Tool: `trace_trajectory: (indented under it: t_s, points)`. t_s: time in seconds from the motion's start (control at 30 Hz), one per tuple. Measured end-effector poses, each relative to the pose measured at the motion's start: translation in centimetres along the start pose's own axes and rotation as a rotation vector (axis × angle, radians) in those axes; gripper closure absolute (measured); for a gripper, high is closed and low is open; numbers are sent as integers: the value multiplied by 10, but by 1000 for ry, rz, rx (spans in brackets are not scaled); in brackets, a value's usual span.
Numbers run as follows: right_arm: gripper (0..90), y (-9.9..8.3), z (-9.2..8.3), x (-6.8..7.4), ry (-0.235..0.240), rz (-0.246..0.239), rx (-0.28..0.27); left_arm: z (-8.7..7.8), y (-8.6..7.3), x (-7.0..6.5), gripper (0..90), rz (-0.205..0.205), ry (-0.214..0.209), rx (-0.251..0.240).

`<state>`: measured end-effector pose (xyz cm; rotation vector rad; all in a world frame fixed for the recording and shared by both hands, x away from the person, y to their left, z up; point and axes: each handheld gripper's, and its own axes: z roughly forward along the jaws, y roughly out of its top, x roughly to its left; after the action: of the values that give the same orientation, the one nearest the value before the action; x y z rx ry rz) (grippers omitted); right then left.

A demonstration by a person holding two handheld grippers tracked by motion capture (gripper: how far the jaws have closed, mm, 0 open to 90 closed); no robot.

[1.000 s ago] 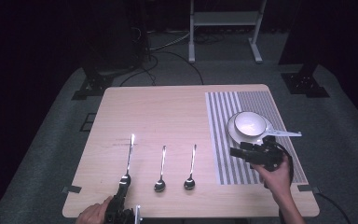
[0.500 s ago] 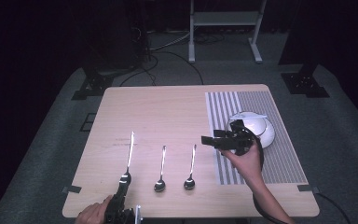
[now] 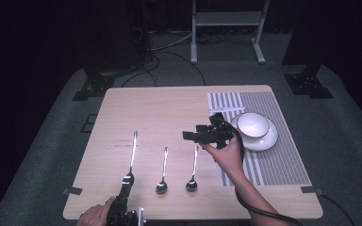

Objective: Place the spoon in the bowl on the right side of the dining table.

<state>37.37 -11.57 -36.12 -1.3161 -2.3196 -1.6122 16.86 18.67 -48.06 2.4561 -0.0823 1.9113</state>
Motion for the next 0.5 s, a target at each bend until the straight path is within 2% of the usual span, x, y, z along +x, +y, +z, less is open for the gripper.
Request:
trace_trajectory:
  t_s: [0.23, 0.3, 0.5]
  points:
    - [217, 12, 26, 19, 24, -26, 30, -3, 2, 2, 878, 3, 18, -10]
    - [224, 15, 34, 24, 34, -31, 33, -3, 2, 3, 878, 7, 12, -6]
    - [224, 19, 56, 32, 29, -37, 66, -4, 4, 3, 878, 10, 11, -11]
